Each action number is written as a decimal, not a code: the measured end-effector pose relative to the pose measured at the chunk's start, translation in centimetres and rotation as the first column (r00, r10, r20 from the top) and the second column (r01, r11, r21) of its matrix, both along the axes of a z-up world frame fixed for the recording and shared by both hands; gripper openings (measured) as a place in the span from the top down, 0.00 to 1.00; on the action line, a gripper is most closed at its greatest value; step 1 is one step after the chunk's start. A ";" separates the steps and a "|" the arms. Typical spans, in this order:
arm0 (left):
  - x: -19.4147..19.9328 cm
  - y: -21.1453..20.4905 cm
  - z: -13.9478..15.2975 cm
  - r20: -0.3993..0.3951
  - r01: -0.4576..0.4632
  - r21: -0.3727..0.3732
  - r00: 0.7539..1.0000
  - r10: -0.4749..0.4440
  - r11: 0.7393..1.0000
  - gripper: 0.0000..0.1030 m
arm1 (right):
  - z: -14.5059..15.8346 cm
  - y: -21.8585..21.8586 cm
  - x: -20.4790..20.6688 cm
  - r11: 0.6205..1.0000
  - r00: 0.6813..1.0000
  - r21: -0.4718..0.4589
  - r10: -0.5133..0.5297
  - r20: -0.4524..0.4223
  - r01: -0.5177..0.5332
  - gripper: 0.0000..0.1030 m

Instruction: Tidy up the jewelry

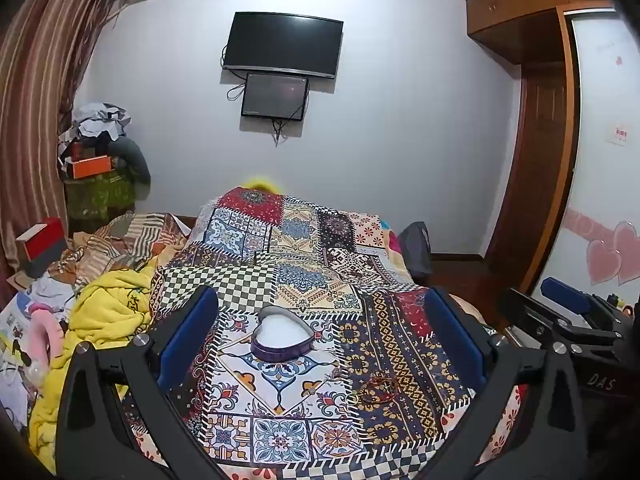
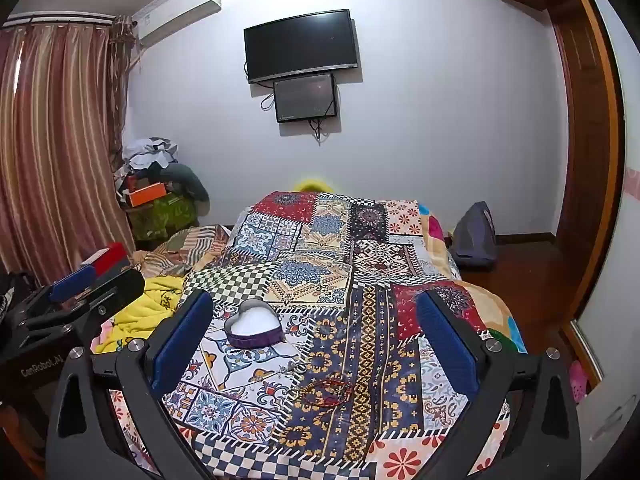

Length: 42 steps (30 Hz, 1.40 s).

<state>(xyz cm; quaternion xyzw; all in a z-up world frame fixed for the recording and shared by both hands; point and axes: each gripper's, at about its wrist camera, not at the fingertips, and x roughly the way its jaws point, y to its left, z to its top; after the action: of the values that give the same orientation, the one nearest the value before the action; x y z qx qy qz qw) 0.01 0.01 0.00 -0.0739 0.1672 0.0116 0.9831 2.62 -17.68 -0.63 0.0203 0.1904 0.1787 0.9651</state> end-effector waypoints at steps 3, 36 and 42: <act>0.0 -0.1 0.0 0.000 -0.002 0.005 1.000 0.002 1.000 0.00 | 0.0 0.1 0.1 1.000 1.000 -0.001 0.001 -0.006 -0.001 0.02; -0.1 0.3 -0.3 0.001 -0.027 0.009 1.000 0.027 1.000 0.00 | -0.5 0.8 0.0 1.000 1.000 -0.008 0.007 -0.012 -0.007 0.02; -0.2 0.2 -0.2 0.000 -0.030 0.011 1.000 0.030 0.999 0.00 | -0.5 0.8 0.0 1.000 1.000 -0.009 0.006 -0.013 -0.006 0.02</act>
<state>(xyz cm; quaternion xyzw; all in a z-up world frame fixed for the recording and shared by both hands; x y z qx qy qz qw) -0.19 0.21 -0.16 -0.0710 0.1659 0.0273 0.9832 2.67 -16.86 -1.15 0.0166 0.1975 0.1807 0.9633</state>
